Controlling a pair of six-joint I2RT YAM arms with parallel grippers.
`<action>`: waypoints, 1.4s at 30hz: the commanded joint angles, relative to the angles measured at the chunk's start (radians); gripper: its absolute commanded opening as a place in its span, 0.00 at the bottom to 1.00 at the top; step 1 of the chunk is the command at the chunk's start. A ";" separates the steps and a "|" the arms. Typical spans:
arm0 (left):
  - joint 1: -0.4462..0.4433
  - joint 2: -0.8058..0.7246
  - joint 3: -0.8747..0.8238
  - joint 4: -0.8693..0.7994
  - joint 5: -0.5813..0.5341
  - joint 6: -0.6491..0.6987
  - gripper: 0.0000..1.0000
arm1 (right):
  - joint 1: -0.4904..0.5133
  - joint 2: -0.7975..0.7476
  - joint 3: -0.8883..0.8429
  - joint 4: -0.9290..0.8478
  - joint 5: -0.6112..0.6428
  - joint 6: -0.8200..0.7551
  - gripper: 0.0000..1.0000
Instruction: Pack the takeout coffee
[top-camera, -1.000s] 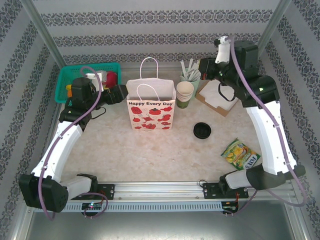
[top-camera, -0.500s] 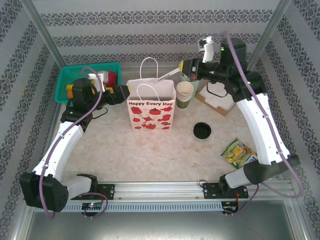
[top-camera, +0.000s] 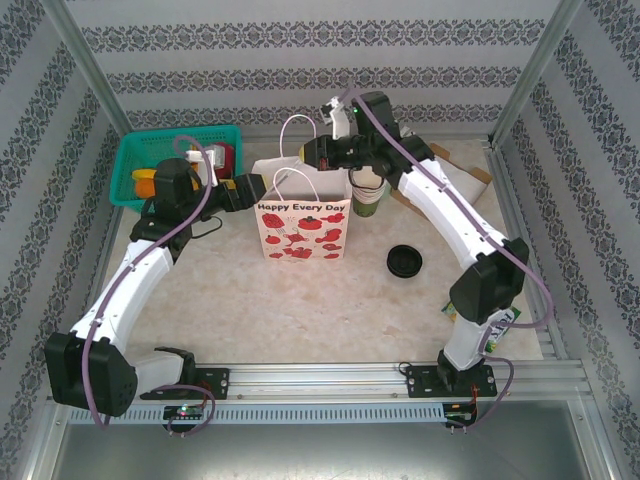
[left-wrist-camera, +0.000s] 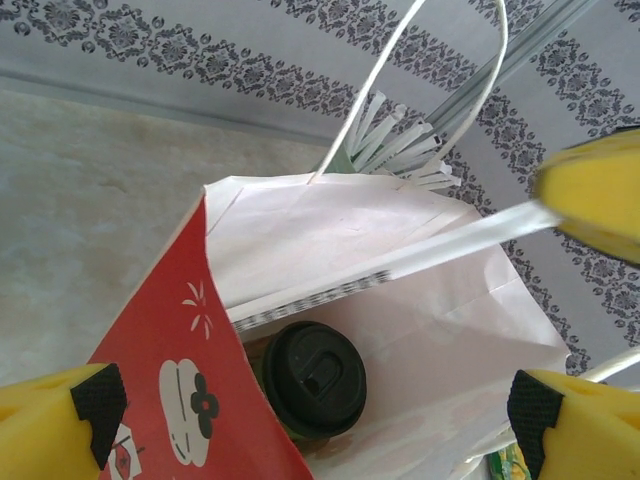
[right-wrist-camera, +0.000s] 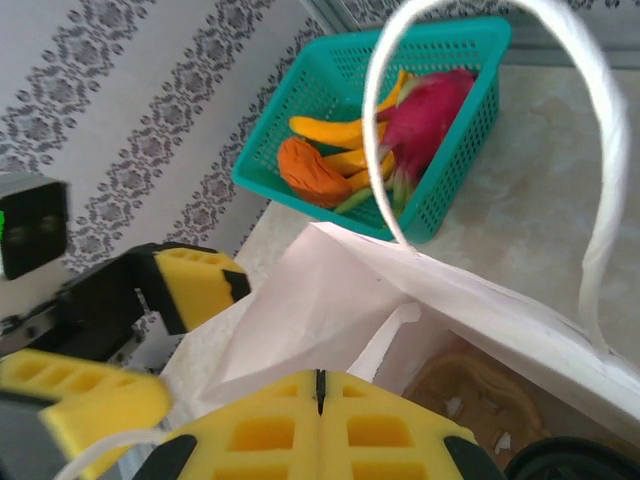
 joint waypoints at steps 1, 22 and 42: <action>-0.019 -0.004 0.003 0.035 0.000 0.010 1.00 | 0.012 0.027 0.038 0.035 0.008 -0.048 0.03; -0.037 0.004 0.019 -0.021 -0.065 0.046 1.00 | 0.014 -0.105 -0.057 -0.048 0.225 -0.139 0.55; -0.051 0.016 0.028 -0.070 -0.151 0.077 1.00 | -0.446 -0.547 -0.712 -0.048 0.608 0.106 0.79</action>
